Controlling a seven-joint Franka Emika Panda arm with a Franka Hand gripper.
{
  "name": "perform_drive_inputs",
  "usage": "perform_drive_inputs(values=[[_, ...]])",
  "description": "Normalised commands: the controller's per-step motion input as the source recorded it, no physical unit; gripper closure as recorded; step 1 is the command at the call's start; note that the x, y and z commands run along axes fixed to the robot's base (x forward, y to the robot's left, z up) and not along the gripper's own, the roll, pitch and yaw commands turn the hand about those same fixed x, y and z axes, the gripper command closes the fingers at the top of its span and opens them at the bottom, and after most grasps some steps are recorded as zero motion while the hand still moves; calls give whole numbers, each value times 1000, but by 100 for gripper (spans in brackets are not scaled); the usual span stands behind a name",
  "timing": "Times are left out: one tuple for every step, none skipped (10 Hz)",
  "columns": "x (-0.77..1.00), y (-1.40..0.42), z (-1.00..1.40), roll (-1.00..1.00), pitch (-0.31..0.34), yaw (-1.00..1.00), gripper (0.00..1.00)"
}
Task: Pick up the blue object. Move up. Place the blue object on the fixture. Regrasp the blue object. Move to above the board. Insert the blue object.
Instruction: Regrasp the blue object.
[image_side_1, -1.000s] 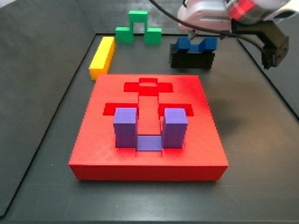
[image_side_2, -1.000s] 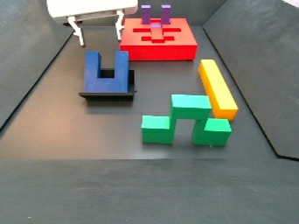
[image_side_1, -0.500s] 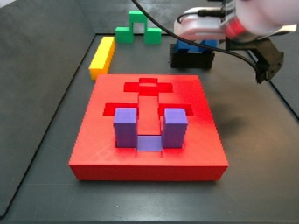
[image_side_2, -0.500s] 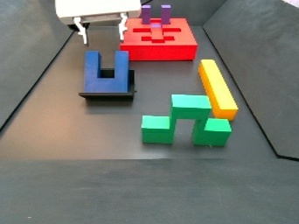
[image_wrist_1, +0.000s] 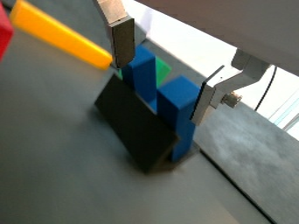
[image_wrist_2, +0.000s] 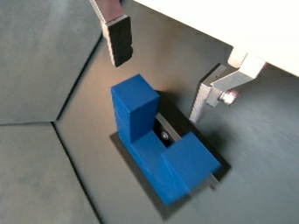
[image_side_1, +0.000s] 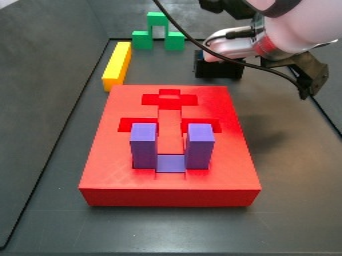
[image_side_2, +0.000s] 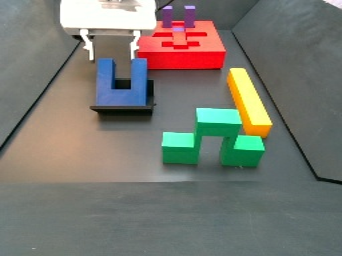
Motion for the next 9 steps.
perform_drive_inputs(values=[[620,151,-200,-231,-409,94,0],[574,140,-177,-223,-326,66,0],[420,174,-14,-294,-20,0,0],[169,277,0,-257,0,0,0],[123,317,0,0,277,0,0],[143,223,0,94,411,0,0],[114,43,143,0,457,11,0],[109,0,220,0,474,0,0],[91,9,257,0,480,0,0]])
